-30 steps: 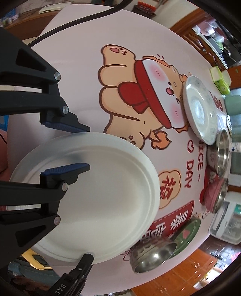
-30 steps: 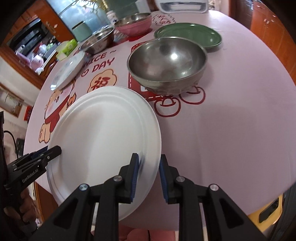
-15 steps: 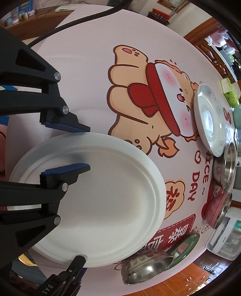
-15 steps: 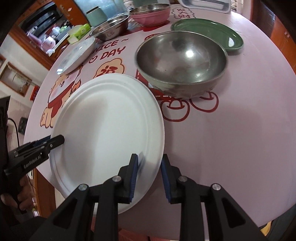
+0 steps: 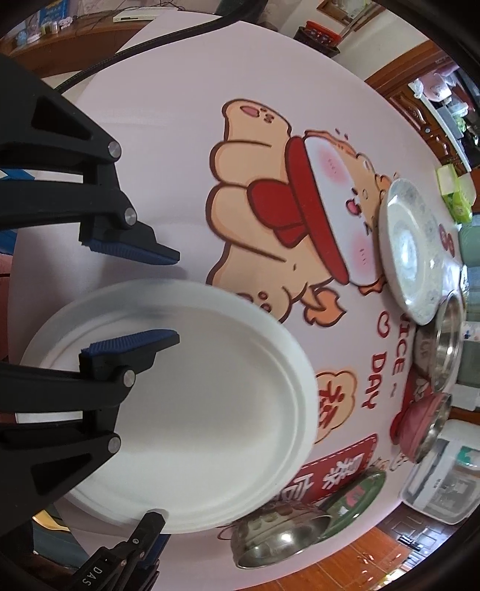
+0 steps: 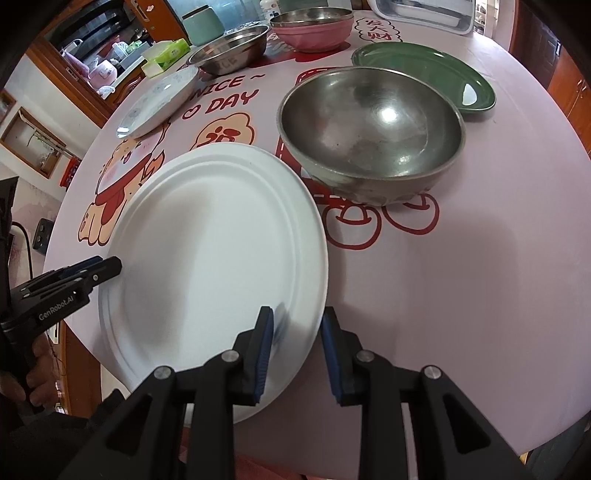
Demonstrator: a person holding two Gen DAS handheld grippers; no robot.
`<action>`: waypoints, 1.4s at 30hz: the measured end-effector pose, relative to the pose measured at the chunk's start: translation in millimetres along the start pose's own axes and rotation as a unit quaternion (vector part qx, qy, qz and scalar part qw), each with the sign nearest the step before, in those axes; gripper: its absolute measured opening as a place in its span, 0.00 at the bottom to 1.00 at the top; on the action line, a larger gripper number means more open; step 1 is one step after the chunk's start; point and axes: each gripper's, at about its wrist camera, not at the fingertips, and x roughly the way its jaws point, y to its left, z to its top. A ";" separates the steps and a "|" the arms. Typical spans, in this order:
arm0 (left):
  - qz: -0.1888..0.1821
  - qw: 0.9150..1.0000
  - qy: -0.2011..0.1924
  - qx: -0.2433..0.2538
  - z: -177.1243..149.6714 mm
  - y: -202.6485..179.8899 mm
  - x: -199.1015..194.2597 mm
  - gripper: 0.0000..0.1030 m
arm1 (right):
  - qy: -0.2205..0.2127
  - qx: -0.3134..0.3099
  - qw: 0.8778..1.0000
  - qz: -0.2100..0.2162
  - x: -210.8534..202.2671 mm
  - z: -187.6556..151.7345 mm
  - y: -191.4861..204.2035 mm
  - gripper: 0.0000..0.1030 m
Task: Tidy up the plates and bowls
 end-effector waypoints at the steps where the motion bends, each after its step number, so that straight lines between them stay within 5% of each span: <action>1: 0.000 1.000 -0.004 -0.002 -0.1 2.1 -1.5 0.36 | -0.001 0.002 1.000 -0.002 -0.5 0.0 -0.2 0.26; 11: -0.007 0.998 -0.030 -0.052 2.7 44.4 -18.2 0.42 | -0.004 0.005 1.000 -0.018 -8.2 1.9 1.5 0.33; 21: -0.002 0.997 -0.058 -0.051 26.4 85.7 -42.1 0.49 | -0.023 0.052 0.998 -0.034 -21.6 4.0 14.9 0.39; 42: -0.038 0.995 -0.088 0.032 119.2 155.9 -58.0 0.59 | -0.078 0.146 0.985 -0.046 -28.9 38.3 94.4 0.47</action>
